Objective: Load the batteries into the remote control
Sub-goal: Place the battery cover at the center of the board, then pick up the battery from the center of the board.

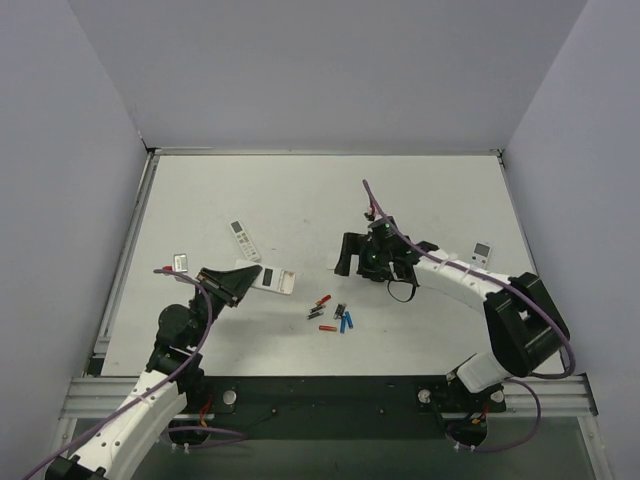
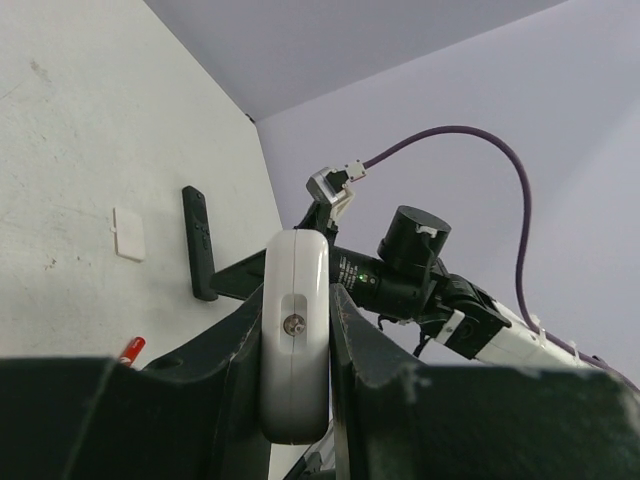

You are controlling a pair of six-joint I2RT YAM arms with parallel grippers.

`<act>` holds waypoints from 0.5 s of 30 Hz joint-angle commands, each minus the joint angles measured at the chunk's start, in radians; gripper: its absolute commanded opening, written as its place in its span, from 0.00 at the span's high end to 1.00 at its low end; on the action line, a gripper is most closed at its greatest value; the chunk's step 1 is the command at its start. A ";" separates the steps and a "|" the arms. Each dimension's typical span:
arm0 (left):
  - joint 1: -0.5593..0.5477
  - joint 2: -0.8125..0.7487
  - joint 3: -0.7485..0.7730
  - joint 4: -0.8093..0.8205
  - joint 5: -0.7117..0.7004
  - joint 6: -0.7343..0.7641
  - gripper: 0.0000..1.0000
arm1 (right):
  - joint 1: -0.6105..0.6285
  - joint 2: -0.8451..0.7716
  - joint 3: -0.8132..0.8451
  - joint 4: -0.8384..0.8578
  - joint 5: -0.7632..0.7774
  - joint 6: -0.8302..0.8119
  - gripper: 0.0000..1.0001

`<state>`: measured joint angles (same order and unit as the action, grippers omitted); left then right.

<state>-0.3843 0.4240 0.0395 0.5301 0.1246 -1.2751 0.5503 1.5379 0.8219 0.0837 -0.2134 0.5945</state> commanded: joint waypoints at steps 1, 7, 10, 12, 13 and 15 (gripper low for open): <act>0.004 -0.028 -0.020 -0.005 0.018 0.002 1.00 | 0.082 -0.084 0.052 -0.215 0.077 -0.088 0.09; 0.004 -0.054 -0.021 -0.033 0.021 0.010 1.00 | 0.183 -0.081 0.086 -0.351 0.123 -0.029 0.24; 0.004 -0.062 -0.021 -0.041 0.026 0.014 1.00 | 0.206 -0.058 0.085 -0.368 0.134 0.010 0.34; 0.005 -0.067 -0.021 -0.042 0.030 0.014 1.00 | 0.212 -0.042 0.080 -0.366 0.135 0.019 0.42; 0.004 -0.067 -0.021 -0.042 0.033 0.017 1.00 | 0.215 -0.036 0.080 -0.366 0.137 0.024 0.44; 0.004 -0.068 -0.026 -0.042 0.037 0.016 1.00 | 0.218 -0.022 0.082 -0.361 0.140 0.028 0.48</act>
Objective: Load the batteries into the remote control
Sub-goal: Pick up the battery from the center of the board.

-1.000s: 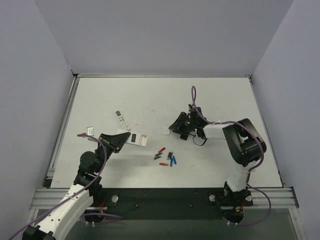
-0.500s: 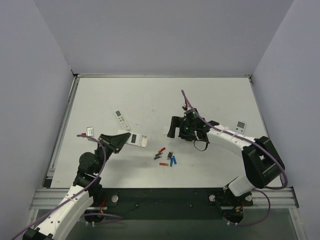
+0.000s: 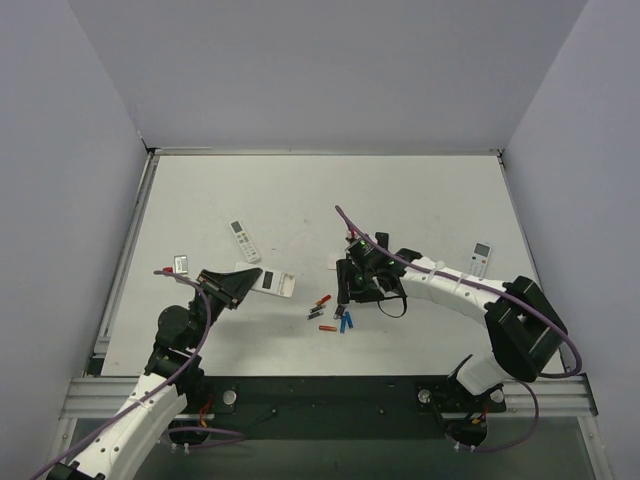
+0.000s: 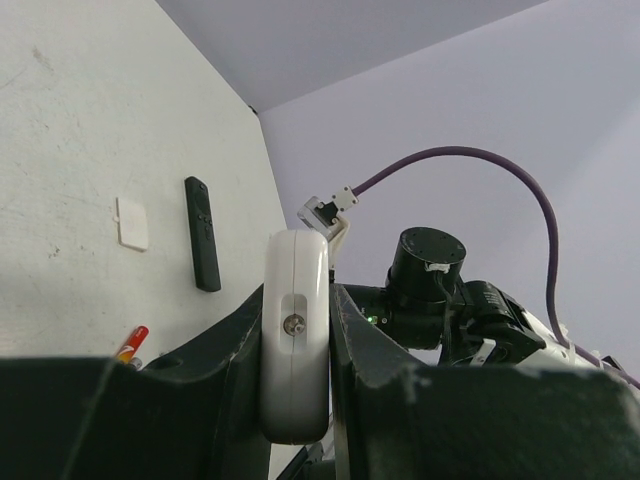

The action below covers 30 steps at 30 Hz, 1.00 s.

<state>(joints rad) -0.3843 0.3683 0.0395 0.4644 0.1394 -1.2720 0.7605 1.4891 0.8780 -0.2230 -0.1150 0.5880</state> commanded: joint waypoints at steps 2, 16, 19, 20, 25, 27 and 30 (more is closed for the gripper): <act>0.004 -0.012 -0.030 0.023 0.023 0.010 1.00 | 0.010 0.042 0.026 -0.044 0.046 0.044 0.50; 0.004 -0.020 -0.035 0.000 0.020 0.008 1.00 | 0.011 0.060 0.033 -0.009 0.064 0.053 0.58; 0.004 -0.020 -0.033 0.000 0.017 0.010 1.00 | 0.017 0.053 0.041 -0.009 0.075 0.049 0.61; 0.004 -0.020 -0.033 0.000 0.016 0.011 1.00 | 0.020 0.053 0.042 -0.009 0.075 0.046 0.63; 0.004 -0.019 -0.032 -0.004 0.014 0.013 1.00 | 0.045 0.068 0.068 -0.012 0.063 0.050 0.69; 0.004 -0.020 -0.032 -0.007 0.016 0.011 1.00 | 0.054 0.082 0.081 -0.015 0.061 0.053 0.71; 0.005 -0.023 -0.032 -0.016 0.017 0.013 1.00 | 0.068 0.102 0.091 -0.030 0.058 0.059 0.74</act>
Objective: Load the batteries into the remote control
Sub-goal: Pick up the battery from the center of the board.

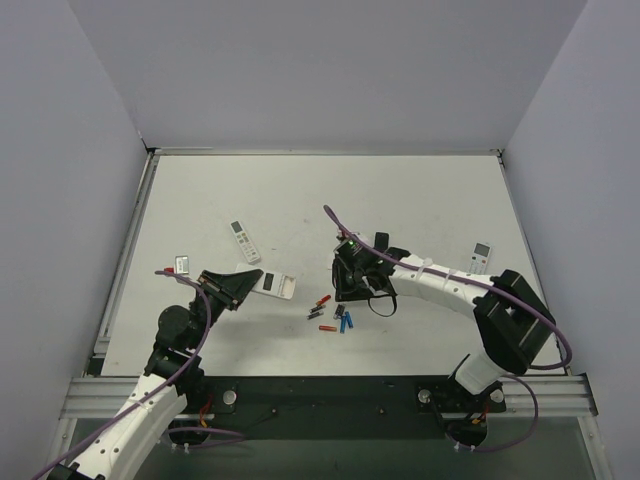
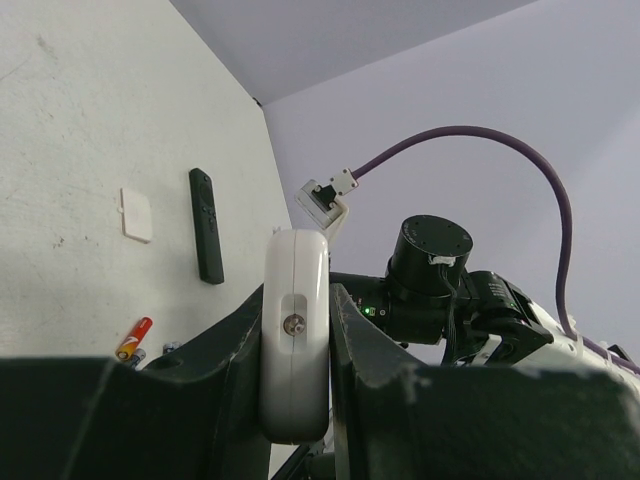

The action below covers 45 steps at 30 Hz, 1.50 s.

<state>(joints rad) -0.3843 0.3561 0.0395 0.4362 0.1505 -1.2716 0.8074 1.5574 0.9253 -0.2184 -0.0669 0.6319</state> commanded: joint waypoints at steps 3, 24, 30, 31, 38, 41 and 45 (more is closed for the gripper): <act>0.005 -0.020 -0.030 0.004 0.004 0.014 1.00 | 0.036 0.041 0.050 -0.052 0.015 0.018 0.75; 0.004 -0.036 -0.032 -0.013 0.006 0.018 1.00 | 0.075 0.130 0.109 -0.078 0.050 0.006 0.77; 0.005 -0.037 -0.033 -0.014 0.008 0.017 1.00 | 0.082 0.145 0.116 -0.084 0.052 0.009 0.77; 0.005 -0.037 -0.033 -0.014 0.008 0.017 1.00 | 0.084 0.148 0.115 -0.084 0.052 0.008 0.77; 0.005 -0.039 -0.030 -0.013 0.006 0.017 1.00 | 0.093 0.167 0.133 -0.085 0.049 -0.004 0.77; 0.004 -0.040 -0.030 -0.013 0.008 0.015 1.00 | 0.099 0.179 0.145 -0.085 0.044 -0.012 0.77; 0.005 -0.040 -0.032 -0.014 0.008 0.015 1.00 | 0.102 0.196 0.158 -0.091 0.045 -0.015 0.77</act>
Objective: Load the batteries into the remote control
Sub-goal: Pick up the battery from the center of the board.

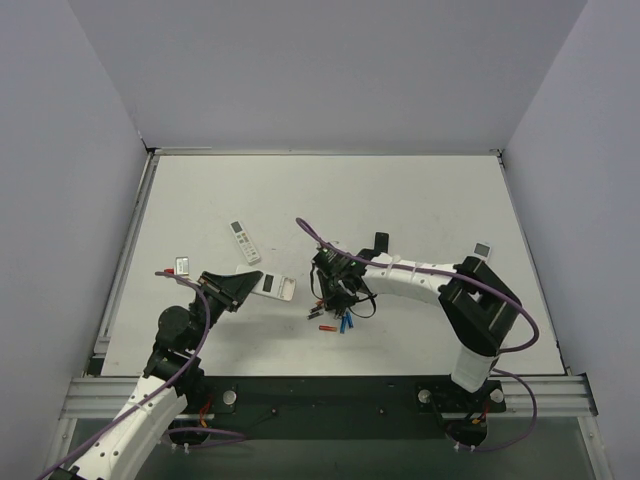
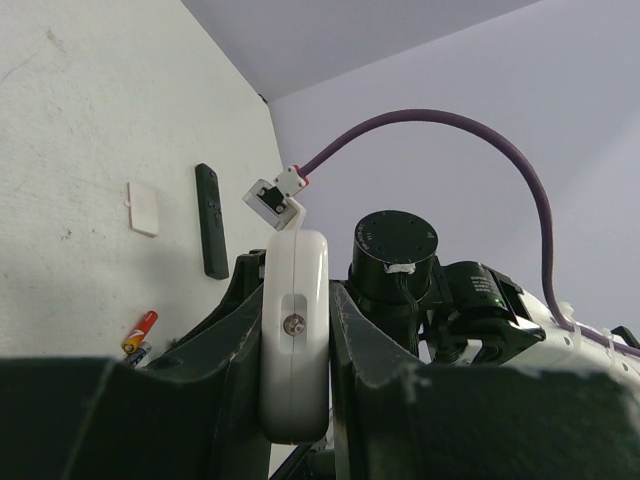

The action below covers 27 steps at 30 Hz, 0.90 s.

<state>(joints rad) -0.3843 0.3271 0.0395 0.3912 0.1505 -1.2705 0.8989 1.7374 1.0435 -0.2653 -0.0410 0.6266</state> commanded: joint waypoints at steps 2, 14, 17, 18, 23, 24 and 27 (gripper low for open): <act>0.004 -0.013 -0.030 0.031 0.009 0.014 1.00 | 0.020 0.002 0.039 -0.046 0.036 -0.014 0.77; 0.005 -0.020 -0.030 0.025 0.009 0.013 1.00 | 0.052 -0.099 0.027 -0.109 0.173 0.013 0.67; 0.004 -0.023 -0.032 0.025 0.009 0.011 1.00 | 0.051 -0.078 0.023 -0.110 0.165 0.025 0.68; 0.005 -0.022 -0.032 0.026 0.012 0.011 1.00 | 0.052 -0.073 0.024 -0.109 0.164 0.028 0.68; 0.004 -0.037 -0.032 0.018 0.014 0.010 1.00 | 0.048 -0.047 0.032 -0.110 0.170 0.035 0.70; 0.004 -0.040 -0.032 0.017 0.012 0.010 1.00 | 0.049 -0.044 0.035 -0.109 0.168 0.035 0.71; 0.004 -0.048 -0.032 0.008 0.009 0.010 1.00 | 0.049 -0.027 0.039 -0.111 0.165 0.035 0.71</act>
<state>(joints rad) -0.3843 0.2970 0.0395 0.3809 0.1513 -1.2705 0.9501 1.6890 1.0550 -0.3271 0.0944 0.6479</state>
